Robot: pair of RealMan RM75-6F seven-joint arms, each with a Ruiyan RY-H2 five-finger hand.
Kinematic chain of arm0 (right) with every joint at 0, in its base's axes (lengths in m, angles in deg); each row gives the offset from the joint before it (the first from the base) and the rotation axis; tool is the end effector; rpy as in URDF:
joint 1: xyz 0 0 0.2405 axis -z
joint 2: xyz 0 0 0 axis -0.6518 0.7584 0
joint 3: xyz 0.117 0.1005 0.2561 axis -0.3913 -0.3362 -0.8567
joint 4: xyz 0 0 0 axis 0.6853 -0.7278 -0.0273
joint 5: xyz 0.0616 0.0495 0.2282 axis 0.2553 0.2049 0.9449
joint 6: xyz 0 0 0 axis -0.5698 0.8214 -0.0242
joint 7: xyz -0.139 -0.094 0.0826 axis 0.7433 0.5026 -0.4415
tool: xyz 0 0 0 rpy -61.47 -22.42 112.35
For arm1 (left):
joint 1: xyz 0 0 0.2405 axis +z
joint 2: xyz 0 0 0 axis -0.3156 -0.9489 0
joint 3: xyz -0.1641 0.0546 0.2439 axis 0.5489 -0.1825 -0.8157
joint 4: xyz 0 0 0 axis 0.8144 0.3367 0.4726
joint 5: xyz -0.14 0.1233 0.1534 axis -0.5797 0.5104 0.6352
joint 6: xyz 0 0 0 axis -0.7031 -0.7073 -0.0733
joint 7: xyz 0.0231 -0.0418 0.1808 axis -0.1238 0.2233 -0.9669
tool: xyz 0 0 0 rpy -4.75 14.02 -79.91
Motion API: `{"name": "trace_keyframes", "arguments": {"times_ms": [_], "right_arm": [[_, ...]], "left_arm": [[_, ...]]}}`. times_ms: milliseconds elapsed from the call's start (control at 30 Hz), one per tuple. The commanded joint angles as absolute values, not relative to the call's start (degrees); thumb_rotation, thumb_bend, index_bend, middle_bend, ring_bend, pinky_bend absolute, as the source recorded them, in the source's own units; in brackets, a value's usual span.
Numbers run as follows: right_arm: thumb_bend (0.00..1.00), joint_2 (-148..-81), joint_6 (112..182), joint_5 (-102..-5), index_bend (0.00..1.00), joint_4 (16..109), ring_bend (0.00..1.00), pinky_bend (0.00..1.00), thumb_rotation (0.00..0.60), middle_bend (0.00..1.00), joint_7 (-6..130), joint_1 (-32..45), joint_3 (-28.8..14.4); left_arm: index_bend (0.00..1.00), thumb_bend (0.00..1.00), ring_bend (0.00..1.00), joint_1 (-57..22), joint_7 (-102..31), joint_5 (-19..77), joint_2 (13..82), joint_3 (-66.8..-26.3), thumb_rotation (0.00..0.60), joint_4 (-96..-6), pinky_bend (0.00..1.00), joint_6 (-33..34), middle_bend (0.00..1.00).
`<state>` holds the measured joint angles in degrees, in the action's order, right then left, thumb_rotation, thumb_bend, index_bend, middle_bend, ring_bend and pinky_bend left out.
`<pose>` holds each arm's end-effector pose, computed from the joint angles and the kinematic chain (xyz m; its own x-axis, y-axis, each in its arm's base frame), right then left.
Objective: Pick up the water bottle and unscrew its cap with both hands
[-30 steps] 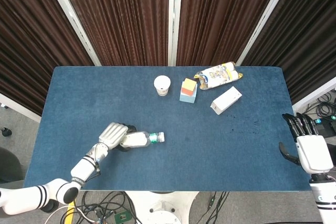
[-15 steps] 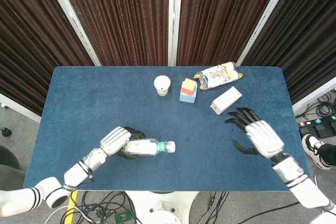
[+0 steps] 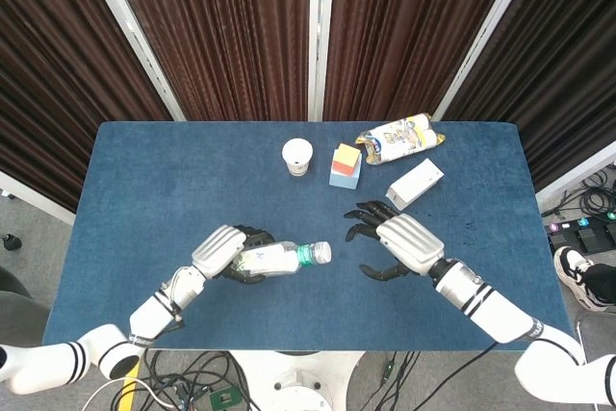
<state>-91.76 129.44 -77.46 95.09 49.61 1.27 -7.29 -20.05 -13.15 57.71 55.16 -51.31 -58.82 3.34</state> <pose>-0.1317 -0.3635 0.0532 0.2864 -0.4571 0.8421 -0.8531 -0.5218 0.0070 -0.1609 0.3621 -0.0788 0.0558 0.4569 0.8878 0.8626 -0.4698 0.1876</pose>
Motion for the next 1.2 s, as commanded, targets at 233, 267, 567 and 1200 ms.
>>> {"name": "trace_keyframes", "arguments": {"times_ms": [233,267,567,1200], "right_arm": [[0.27,-94.0,129.0,-75.0,0.33,94.5,0.00,0.00,0.521,0.12,52.7,-0.5,-7.1],[0.27,-94.1,129.0,-74.9,0.33,94.5,0.00,0.00,0.520,0.12,53.0,-0.7,-7.1],[0.27,-94.8,129.4,-73.2,0.31,94.4,0.00,0.00,0.520,0.12,54.5,-1.5,-7.0],[0.27,-95.6,129.2,-72.5,0.29,94.5,0.00,0.00,0.522,0.12,55.0,-2.9,-6.2]], "left_arm": [[0.56,0.34,0.42,-20.6,-12.9,57.3,55.0,-50.6,0.600,-59.7,0.42,2.9,0.55],[0.56,0.34,0.42,-20.6,-13.0,57.2,55.0,-50.6,0.600,-59.8,0.42,2.8,0.55],[0.56,0.34,0.42,-20.9,-13.2,57.1,54.6,-50.6,0.600,-60.5,0.42,2.8,0.55],[0.56,0.34,0.42,-21.4,-13.8,56.4,54.3,-50.6,0.600,-61.2,0.42,3.0,0.55]]}}
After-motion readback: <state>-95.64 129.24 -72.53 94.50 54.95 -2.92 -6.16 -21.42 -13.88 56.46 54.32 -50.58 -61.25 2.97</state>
